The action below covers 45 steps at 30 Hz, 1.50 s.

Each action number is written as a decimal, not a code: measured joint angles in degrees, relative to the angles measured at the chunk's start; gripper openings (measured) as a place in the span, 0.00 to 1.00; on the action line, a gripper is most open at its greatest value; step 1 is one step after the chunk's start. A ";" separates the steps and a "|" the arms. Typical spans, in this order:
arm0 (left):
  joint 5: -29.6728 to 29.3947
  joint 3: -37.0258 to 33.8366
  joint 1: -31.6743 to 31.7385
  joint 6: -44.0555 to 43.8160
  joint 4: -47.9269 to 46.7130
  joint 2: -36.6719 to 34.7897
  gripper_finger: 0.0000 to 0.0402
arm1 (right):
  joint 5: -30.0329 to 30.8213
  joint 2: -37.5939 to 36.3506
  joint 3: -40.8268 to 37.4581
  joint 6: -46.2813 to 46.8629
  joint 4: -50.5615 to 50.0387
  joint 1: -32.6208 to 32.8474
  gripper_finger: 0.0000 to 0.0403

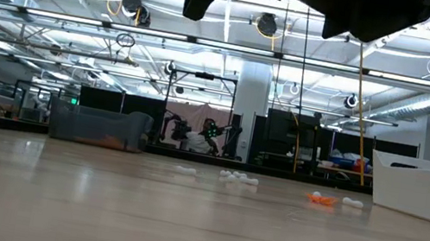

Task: Sort Halloween decoration
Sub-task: Put the white bone toy into the orange bin

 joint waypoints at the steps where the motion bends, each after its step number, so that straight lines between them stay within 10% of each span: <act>1: 0.70 0.01 0.26 0.74 0.94 -0.02 0.51 | 0.04 0.00 0.00 0.00 0.00 0.05 0.00; 45: 7.36 -0.01 2.19 8.66 7.97 -0.02 0.18 | -0.01 -0.02 0.04 -2.11 -0.44 0.86 0.00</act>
